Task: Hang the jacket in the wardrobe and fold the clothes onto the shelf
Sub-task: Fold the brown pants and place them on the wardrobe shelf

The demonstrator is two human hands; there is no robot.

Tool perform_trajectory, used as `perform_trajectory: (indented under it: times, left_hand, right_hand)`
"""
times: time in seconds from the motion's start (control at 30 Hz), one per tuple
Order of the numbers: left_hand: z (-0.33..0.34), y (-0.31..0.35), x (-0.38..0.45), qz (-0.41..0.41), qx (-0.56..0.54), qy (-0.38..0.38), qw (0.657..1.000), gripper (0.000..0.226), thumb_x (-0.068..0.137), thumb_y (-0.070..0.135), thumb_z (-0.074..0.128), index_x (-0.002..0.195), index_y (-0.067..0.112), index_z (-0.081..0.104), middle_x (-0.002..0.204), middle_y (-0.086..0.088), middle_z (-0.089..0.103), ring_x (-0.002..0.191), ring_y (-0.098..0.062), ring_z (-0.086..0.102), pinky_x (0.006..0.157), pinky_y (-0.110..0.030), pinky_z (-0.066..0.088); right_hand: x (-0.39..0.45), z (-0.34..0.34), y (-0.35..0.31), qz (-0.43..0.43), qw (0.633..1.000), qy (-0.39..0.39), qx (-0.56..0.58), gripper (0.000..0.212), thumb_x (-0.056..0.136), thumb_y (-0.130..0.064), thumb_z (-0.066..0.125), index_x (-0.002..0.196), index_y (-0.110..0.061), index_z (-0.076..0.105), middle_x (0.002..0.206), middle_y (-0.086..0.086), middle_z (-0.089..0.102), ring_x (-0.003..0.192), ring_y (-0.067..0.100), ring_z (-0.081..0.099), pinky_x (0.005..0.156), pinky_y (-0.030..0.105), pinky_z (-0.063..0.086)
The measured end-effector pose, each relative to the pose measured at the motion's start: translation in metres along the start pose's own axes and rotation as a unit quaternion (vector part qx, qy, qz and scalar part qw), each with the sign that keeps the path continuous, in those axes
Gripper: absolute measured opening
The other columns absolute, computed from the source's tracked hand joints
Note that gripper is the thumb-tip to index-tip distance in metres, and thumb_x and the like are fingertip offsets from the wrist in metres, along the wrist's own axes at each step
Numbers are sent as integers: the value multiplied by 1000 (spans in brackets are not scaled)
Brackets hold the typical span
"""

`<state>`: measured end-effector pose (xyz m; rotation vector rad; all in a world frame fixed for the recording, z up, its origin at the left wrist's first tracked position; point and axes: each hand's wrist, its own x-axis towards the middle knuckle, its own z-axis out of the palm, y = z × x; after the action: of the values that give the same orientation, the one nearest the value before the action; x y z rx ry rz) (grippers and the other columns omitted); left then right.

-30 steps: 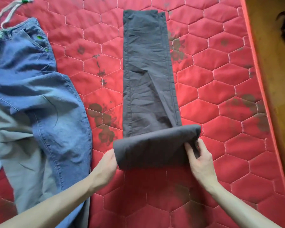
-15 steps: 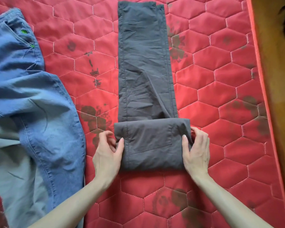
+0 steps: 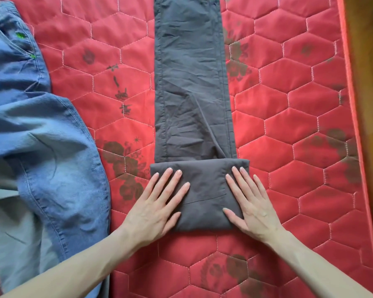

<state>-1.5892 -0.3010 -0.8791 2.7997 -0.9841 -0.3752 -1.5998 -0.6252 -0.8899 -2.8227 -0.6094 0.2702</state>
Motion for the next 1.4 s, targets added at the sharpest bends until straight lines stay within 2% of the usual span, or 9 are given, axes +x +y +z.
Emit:
perform_trajectory:
  times: [0.13, 0.27, 0.47, 0.63, 0.7, 0.8, 1.03, 1.17, 1.4]
  left_hand:
    - [-4, 13, -9, 51, 9, -10, 999, 97, 94, 68, 51, 163, 4, 26, 169, -23, 22, 156, -39, 24, 124, -57, 19]
    - [0, 35, -14, 31, 35, -67, 997, 96, 81, 42, 53, 162, 1, 23, 168, -29, 16, 156, -49, 17, 123, -65, 22]
    - [-5, 69, 1, -73, 58, -149, 984, 57, 98, 13, 32, 150, -1, 48, 157, -33, 39, 145, -53, 39, 106, -66, 46]
    - [-22, 83, 6, -92, 12, -161, 983, 63, 87, 14, 33, 143, 0, 58, 149, -31, 51, 138, -50, 50, 102, -64, 50]
    - [-44, 82, 7, -94, -27, -159, 982, 73, 84, 14, 38, 156, 2, 41, 160, -27, 39, 148, -46, 38, 113, -61, 42]
    - [-69, 73, -1, -86, -89, -227, 966, 94, 84, 12, 49, 166, 13, 3, 173, -14, 9, 160, -34, 11, 129, -46, 16]
    - [-100, 41, -22, -75, -321, -147, 933, 73, 82, 27, 43, 154, 32, 35, 143, 7, 63, 126, -16, 61, 106, -25, 43]
    - [-107, 26, -32, -204, -474, 24, 856, 30, 88, 13, 75, 112, 30, 68, 90, 9, 76, 75, -5, 68, 72, -27, 55]
    - [-92, 14, -4, -375, -618, 196, 662, 15, 97, 11, 71, 110, 11, 76, 101, 4, 81, 94, -5, 74, 81, -15, 55]
  right_hand:
    - [-5, -6, -1, -33, 999, 26, -28, 82, 95, -60, 58, 161, -17, 35, 170, 16, 24, 159, 33, 21, 126, 57, 21]
    - [-15, -10, -9, -96, 994, -32, -48, 98, 84, -72, 63, 161, -18, 36, 171, 16, 22, 159, 35, 19, 124, 59, 25]
    - [-18, -21, -23, -76, 993, -81, -45, 110, 68, -43, 66, 165, -15, 23, 173, 19, 10, 160, 41, 9, 122, 64, 26]
    - [-20, -24, -41, 11, 996, -90, -23, 124, 52, -29, 77, 165, -21, 26, 171, 16, 22, 157, 37, 25, 117, 58, 38]
    - [-21, -33, -43, 32, 996, -87, 10, 123, 47, -20, 78, 162, -21, 32, 166, 11, 36, 152, 33, 38, 116, 50, 42]
    - [-34, -49, -38, 22, 996, -39, 75, 105, 49, -11, 72, 151, -14, 47, 149, 8, 59, 137, 29, 58, 111, 40, 42]
    - [-67, -92, -25, 64, 975, 33, 210, 50, 77, -26, 68, 127, -29, 66, 122, -14, 75, 103, 6, 74, 86, 27, 56]
    - [-61, -113, -28, 165, 915, 103, 352, 29, 83, -19, 86, 109, -23, 73, 102, -12, 77, 87, 6, 73, 79, 22, 55]
    - [13, -109, -41, 269, 834, 160, 455, 6, 103, -22, 63, 99, -19, 66, 88, -10, 70, 83, 2, 60, 80, 20, 48]
